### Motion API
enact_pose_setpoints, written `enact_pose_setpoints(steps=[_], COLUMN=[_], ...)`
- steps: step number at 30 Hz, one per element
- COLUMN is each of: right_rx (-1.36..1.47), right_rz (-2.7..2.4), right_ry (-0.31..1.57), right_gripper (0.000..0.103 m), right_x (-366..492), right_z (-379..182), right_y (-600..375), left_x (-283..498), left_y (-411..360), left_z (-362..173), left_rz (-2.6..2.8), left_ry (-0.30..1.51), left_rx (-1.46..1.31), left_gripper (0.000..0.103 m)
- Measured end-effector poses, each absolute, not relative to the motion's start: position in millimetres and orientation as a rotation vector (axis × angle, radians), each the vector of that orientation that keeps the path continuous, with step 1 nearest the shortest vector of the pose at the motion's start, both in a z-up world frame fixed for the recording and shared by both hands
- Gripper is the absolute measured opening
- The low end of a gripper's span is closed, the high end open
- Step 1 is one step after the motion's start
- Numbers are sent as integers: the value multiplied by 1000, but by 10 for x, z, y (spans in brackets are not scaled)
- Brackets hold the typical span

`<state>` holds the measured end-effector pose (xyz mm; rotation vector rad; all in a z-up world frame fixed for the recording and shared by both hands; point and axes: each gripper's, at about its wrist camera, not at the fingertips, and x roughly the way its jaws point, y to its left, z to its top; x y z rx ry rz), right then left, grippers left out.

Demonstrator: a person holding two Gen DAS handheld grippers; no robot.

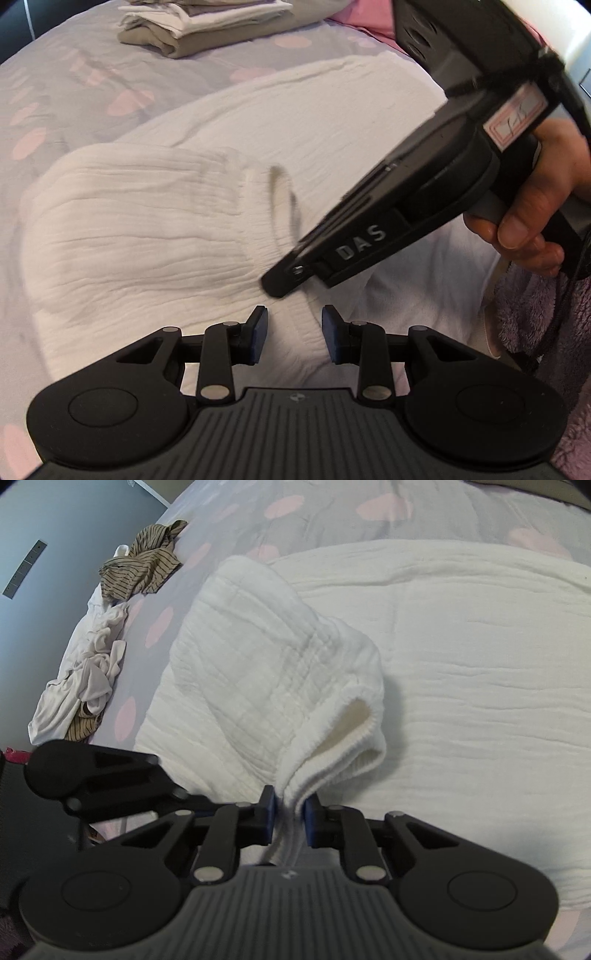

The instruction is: Fold clothes

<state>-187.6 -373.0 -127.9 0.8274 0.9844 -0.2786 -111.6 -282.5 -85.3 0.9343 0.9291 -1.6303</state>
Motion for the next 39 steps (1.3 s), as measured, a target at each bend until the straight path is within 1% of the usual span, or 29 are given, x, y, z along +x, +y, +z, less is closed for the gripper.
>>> enact_pose_setpoints(steps=[5,6,7,16,19,24,29,34,39], right_rx=[798,792,790,680,644,543,470,444,480], right_rz=[-279,-279,-278,-289,-315,-391,-516,-608,-703], right_ry=[970,966,955,914,898,938,973,1019,1053], right_gripper=[17,17,17,17,17,17,17,17,17], right_x=[-1890,-1893,-1900,-2024,-2162,-2493,-2962,-3433,-3908], right_z=[-1149,-1116,-1054,-275,65,609,1009,1127,1007], right_y=[-3730,-3732,-3746,-4021,-4178,-4437,-4751,-5064,-5407], left_x=[-977,-939,-895,-455,-410,-449,-563,-704,-843], left_y=[-2747,-2725,-2705,-2629,-2669,-2648,-2648,-2770,-2906], left_z=[-655,-607,-559,-233,-256,-317,-359,-401,-477], left_rz=[-1580,-1570,-1558,-1440,-1426,-1443,-1474,-1510,-1524], left_ry=[865,848,838,817,825,848,860,872,881], left_rx=[925,915,897,748,738,778,786,801,842], left_gripper=[33,37,38,38,38,38,38,38,38])
